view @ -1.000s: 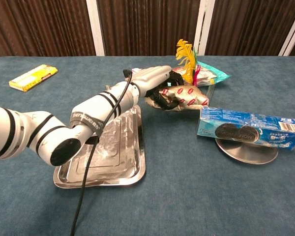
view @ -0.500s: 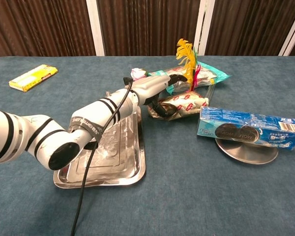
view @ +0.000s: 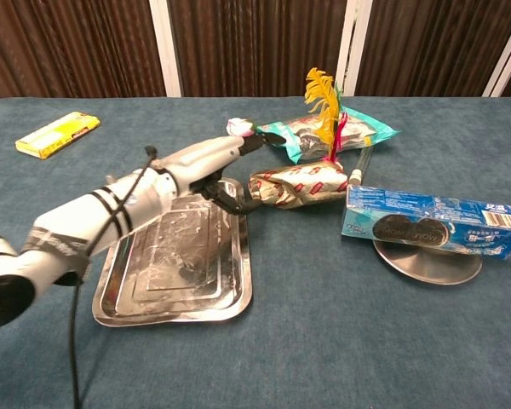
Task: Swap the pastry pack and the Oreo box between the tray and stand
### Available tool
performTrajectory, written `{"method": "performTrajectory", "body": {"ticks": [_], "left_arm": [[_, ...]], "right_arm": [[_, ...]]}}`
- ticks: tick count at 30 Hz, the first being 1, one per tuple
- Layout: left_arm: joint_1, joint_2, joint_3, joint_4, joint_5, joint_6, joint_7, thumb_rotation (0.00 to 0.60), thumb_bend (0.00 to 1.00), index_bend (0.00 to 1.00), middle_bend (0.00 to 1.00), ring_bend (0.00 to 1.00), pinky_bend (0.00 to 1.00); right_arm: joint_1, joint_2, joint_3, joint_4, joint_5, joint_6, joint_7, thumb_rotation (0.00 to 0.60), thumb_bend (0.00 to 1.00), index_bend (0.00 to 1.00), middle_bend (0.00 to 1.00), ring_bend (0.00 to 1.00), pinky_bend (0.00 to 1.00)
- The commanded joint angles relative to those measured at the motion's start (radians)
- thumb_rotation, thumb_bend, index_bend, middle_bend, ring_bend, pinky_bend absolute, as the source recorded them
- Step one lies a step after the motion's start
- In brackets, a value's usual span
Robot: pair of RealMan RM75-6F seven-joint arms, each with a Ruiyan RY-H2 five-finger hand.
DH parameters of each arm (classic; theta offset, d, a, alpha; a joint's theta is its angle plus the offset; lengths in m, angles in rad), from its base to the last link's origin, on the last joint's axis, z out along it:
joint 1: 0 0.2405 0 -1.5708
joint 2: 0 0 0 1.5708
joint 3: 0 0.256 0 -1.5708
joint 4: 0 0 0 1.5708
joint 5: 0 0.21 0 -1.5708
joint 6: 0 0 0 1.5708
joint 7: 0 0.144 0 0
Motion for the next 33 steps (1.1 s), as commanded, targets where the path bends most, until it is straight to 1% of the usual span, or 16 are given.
{"method": "performTrajectory", "body": {"ticks": [1,3,6,9,12,14,17,21,22,25,27,30,31,33], "left_arm": [[0.119,0.232,0.031,-0.336,0.01,0.117,0.177,0.6,0.38,0.0,0.0,0.0,0.0],[0.156,0.304,0.046,-0.431,0.017,0.15,0.213,0.6,0.38,0.0,0.0,0.0,0.0],[0.212,0.396,0.072,-0.538,0.018,0.194,0.26,0.6,0.38,0.0,0.0,0.0,0.0],[0.27,0.483,0.098,-0.618,0.017,0.237,0.278,0.6,0.38,0.0,0.0,0.0,0.0],[0.331,0.551,0.122,-0.672,0.023,0.291,0.257,0.6,0.37,0.0,0.0,0.0,0.0],[0.365,0.58,0.137,-0.688,0.035,0.326,0.226,0.6,0.37,0.0,0.0,0.0,0.0],[0.413,0.615,0.157,-0.698,0.05,0.368,0.184,0.6,0.37,0.0,0.0,0.0,0.0],[0.456,0.644,0.159,-0.691,0.061,0.407,0.138,0.6,0.37,0.0,0.0,0.0,0.0],[0.461,0.648,0.157,-0.689,0.062,0.411,0.13,0.6,0.37,0.0,0.0,0.0,0.0],[0.476,0.662,0.151,-0.683,0.063,0.416,0.106,0.6,0.37,0.0,0.0,0.0,0.0],[0.487,0.667,0.144,-0.681,0.062,0.421,0.095,0.6,0.37,0.0,0.0,0.0,0.0],[0.5,0.674,0.137,-0.68,0.063,0.427,0.09,0.6,0.38,0.0,0.0,0.0,0.0],[0.503,0.677,0.136,-0.683,0.062,0.426,0.087,0.6,0.38,0.0,0.0,0.0,0.0],[0.509,0.685,0.133,-0.695,0.058,0.417,0.075,0.6,0.37,0.0,0.0,0.0,0.0]], "right_arm": [[0.044,-0.02,0.03,-0.054,0.027,-0.046,-0.058,0.6,0.17,0.0,0.0,0.0,0.0],[0.078,-0.027,0.054,-0.086,0.064,-0.092,-0.117,0.6,0.17,0.0,0.0,0.0,0.0],[0.133,-0.06,0.097,-0.118,0.145,-0.16,-0.221,0.6,0.17,0.0,0.0,0.0,0.0],[0.19,-0.105,0.131,-0.132,0.229,-0.228,-0.328,0.6,0.17,0.01,0.0,0.0,0.0],[0.249,-0.167,0.157,-0.121,0.318,-0.291,-0.423,0.6,0.18,0.05,0.02,0.0,0.01],[0.286,-0.211,0.172,-0.099,0.376,-0.321,-0.483,0.6,0.18,0.09,0.04,0.0,0.04],[0.337,-0.288,0.185,-0.058,0.454,-0.348,-0.574,0.6,0.19,0.16,0.1,0.0,0.1],[0.386,-0.351,0.193,-0.049,0.548,-0.364,-0.659,0.6,0.2,0.29,0.18,0.03,0.18],[0.394,-0.362,0.193,-0.046,0.565,-0.365,-0.675,0.6,0.2,0.31,0.19,0.04,0.2],[0.423,-0.394,0.19,-0.04,0.624,-0.376,-0.717,0.6,0.21,0.37,0.24,0.08,0.24],[0.442,-0.412,0.187,-0.036,0.656,-0.386,-0.74,0.6,0.22,0.42,0.29,0.14,0.31],[0.462,-0.444,0.185,-0.023,0.685,-0.369,-0.766,0.6,0.25,0.51,0.34,0.21,0.4],[0.465,-0.455,0.186,-0.015,0.691,-0.358,-0.772,0.6,0.27,0.54,0.37,0.25,0.43],[0.472,-0.478,0.187,0.0,0.705,-0.339,-0.782,0.6,0.31,0.63,0.45,0.38,0.55]]}}
